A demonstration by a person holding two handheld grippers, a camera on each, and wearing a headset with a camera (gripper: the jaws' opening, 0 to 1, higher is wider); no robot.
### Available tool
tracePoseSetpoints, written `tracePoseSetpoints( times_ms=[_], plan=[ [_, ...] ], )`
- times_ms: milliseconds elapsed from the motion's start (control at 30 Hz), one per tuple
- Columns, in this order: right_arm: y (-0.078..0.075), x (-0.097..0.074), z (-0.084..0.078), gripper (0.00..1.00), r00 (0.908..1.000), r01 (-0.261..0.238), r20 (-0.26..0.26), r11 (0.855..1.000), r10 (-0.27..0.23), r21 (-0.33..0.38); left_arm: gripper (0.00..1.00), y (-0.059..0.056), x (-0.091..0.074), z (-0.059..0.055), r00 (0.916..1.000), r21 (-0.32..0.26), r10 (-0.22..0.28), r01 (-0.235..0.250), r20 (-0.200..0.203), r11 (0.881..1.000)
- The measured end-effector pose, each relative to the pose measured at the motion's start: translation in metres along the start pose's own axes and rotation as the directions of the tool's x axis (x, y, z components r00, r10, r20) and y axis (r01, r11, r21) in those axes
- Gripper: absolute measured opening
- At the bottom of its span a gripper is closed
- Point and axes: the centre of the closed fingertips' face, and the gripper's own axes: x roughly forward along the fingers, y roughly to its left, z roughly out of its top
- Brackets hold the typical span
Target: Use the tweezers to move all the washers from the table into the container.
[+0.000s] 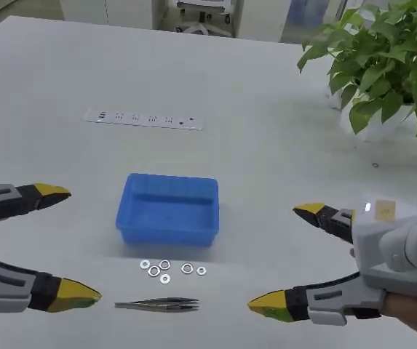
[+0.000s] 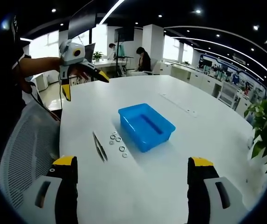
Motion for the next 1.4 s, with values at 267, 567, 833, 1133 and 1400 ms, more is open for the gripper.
tracePoseSetpoints(
  times_ms=[267,567,833,1133,1400],
  plan=[
    [0.000,0.003,0.006,0.98,0.9999,-0.013,-0.002,1.000,0.013,-0.027,0.96,0.002,-0.002,0.001,1.0000,0.019,0.000,0.000,0.000,1.000],
    [0.004,0.013,0.007,0.96,0.9983,-0.052,-0.030,0.996,0.050,-0.071,0.92,-0.002,0.002,-0.007,0.9988,0.051,-0.017,0.019,-0.046,0.998],
    [0.010,0.024,0.007,0.91,0.9932,-0.104,-0.067,0.985,0.096,-0.134,0.88,-0.011,0.012,-0.019,0.9932,0.075,-0.057,0.065,-0.102,0.995],
    [0.017,0.037,0.003,0.81,0.9830,-0.164,-0.114,0.967,0.144,-0.194,0.77,-0.020,0.025,-0.029,0.9831,0.103,-0.106,0.122,-0.149,0.987],
    [0.026,0.050,-0.005,0.71,0.9684,-0.224,-0.164,0.942,0.187,-0.249,0.70,-0.029,0.037,-0.041,0.9699,0.114,-0.148,0.172,-0.194,0.979]
  ],
)
